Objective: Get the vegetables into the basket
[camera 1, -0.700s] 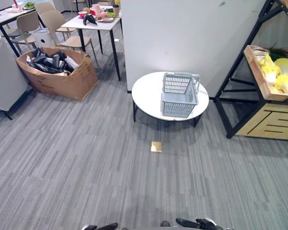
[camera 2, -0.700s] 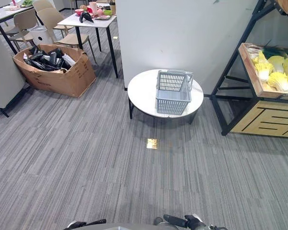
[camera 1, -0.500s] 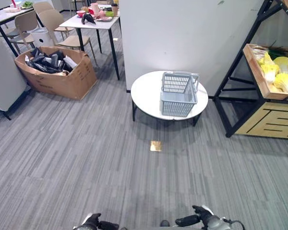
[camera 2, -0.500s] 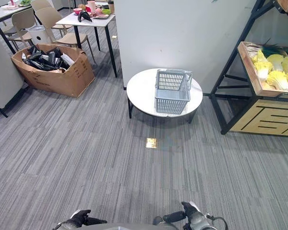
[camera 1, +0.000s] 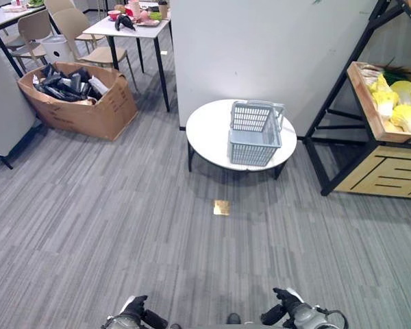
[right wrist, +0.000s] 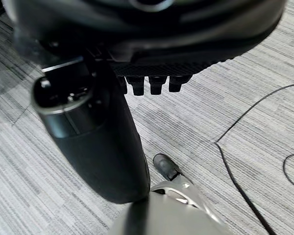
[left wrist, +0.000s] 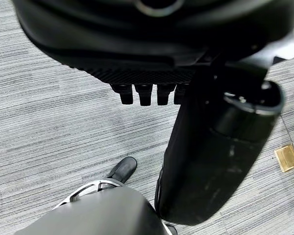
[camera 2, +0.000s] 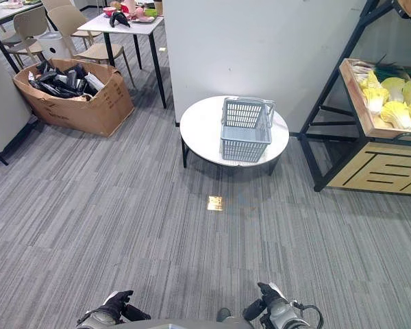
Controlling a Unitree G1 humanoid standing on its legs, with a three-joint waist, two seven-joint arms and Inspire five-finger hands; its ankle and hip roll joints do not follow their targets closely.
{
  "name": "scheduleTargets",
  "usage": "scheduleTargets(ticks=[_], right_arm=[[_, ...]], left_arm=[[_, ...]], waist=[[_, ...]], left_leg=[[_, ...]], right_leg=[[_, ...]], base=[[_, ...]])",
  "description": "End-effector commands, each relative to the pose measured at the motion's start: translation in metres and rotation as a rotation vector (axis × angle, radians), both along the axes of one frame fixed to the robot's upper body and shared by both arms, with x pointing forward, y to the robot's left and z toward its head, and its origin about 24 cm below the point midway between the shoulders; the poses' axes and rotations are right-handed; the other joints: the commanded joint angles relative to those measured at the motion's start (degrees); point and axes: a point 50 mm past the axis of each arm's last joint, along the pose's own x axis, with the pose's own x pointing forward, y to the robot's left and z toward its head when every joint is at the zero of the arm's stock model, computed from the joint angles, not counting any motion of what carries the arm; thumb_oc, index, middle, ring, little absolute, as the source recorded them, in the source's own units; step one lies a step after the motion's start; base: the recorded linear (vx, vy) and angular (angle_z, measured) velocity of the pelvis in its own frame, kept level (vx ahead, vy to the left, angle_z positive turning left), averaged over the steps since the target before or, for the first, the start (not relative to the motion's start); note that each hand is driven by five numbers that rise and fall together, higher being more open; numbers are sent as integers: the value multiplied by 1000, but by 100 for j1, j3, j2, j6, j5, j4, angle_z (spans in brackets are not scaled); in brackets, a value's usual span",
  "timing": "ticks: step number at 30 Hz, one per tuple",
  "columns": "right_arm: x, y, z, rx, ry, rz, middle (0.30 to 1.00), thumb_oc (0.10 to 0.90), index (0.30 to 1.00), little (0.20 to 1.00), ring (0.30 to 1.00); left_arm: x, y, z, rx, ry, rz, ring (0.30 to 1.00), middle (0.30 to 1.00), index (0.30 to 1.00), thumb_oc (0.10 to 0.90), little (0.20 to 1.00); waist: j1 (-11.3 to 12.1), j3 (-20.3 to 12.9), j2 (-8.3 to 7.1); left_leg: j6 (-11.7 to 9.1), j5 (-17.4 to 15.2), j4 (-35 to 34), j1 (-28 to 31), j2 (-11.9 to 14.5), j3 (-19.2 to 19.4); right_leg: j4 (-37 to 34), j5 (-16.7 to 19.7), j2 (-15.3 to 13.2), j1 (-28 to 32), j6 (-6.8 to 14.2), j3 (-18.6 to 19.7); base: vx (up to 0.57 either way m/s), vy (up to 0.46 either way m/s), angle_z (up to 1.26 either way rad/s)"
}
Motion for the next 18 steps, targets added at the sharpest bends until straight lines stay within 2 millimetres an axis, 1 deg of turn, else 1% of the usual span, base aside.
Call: scheduleTargets(ticks=[1,18], right_arm=[[-12,-20,0,-84,92,41,1000,900,1000,1000,1000],[-13,-17,-1,-76,95,51,1000,900,1000,1000,1000]], left_arm=[[-7,1,-3,47,67,-71,1000,1000,1000,900,1000],[-10,1,-3,42,79,-59,1000,1000,1000,900,1000]], waist=[[-15,148,174],[3,148,171]], left_leg=[[-582,90,4,24,315,-190],[-580,87,4,41,318,-220]], right_leg=[[-11,40,-281,75,689,66],[-11,26,-262,108,675,55]], base=[[0,0,0],[0,0,0]])
